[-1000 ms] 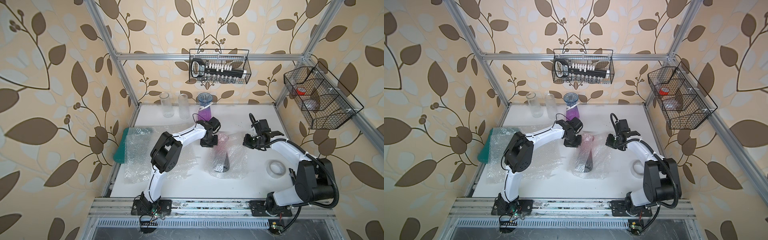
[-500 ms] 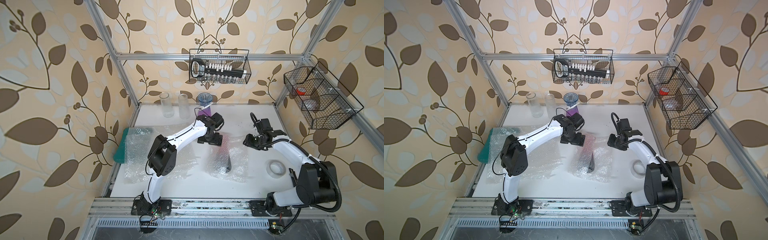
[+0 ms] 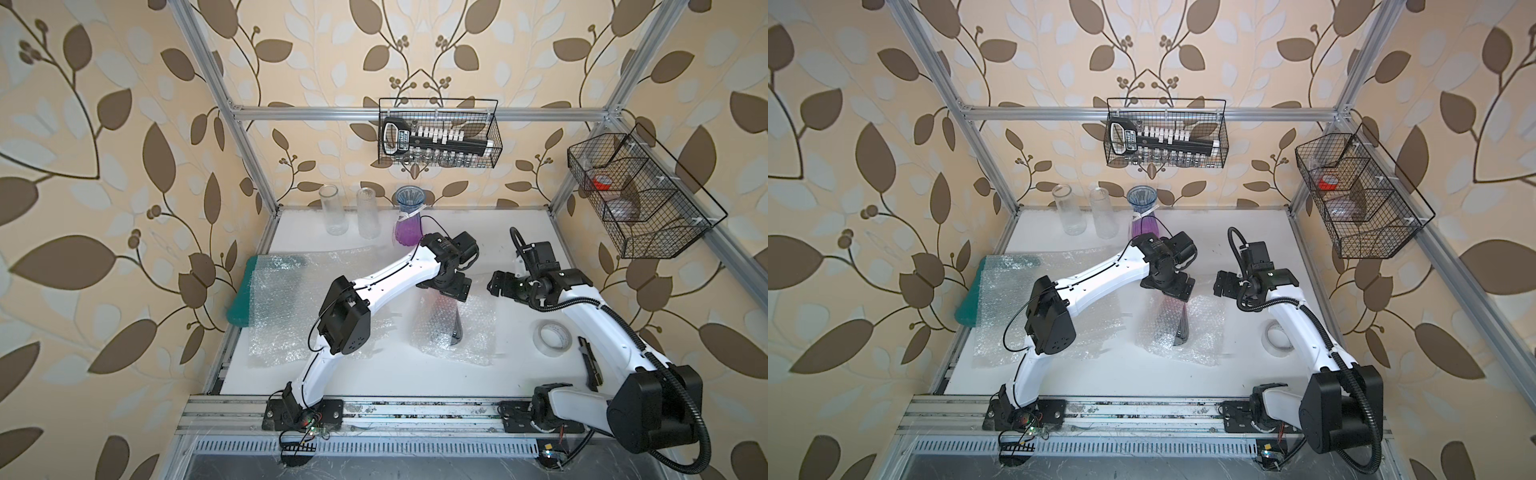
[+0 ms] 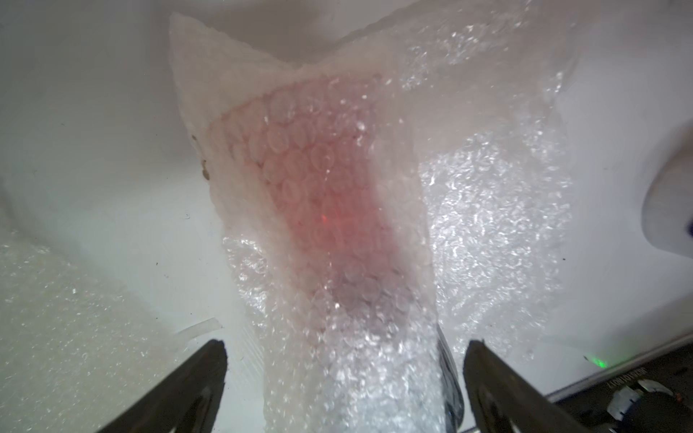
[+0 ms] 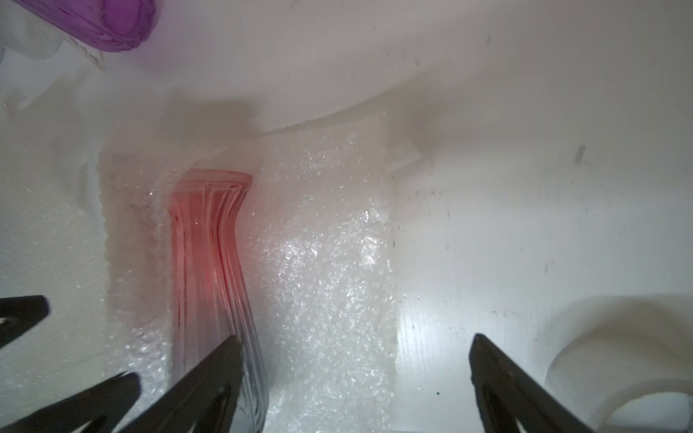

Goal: Unwrap the vase from the bubble wrap
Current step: Unwrap the bubble wrap at the center of the board.

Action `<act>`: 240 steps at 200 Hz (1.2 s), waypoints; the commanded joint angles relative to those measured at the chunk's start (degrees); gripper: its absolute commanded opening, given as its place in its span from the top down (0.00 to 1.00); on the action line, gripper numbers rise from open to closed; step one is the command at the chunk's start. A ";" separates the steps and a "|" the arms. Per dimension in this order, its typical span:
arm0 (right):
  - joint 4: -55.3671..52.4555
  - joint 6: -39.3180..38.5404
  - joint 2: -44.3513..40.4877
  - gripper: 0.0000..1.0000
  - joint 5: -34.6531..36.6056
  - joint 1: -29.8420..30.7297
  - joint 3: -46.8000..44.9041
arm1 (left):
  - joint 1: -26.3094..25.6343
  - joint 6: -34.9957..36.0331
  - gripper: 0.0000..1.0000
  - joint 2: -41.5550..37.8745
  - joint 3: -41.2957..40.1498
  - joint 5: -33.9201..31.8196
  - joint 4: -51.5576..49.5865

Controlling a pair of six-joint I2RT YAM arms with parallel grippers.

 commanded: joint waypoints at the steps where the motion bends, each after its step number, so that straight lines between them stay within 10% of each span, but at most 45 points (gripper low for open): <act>1: -0.15 0.28 -1.40 0.01 -0.24 1.04 -1.18 | 0.43 0.00 0.01 1.09 2.31 -1.50 -1.54; 44: 0.23 -0.04 -0.51 0.01 0.26 4.49 -0.01 | 0.60 -1.24 0.12 1.13 1.01 -2.46 -0.34; 141: 0.21 -0.66 0.47 0.01 -1.29 7.79 2.93 | 5.00 -4.58 0.90 -8.82 -10.08 5.44 5.97; 240: 0.52 -0.40 7.26 0.01 -2.24 13.89 8.13 | 19.14 -3.25 0.98 -24.02 -34.80 15.17 15.03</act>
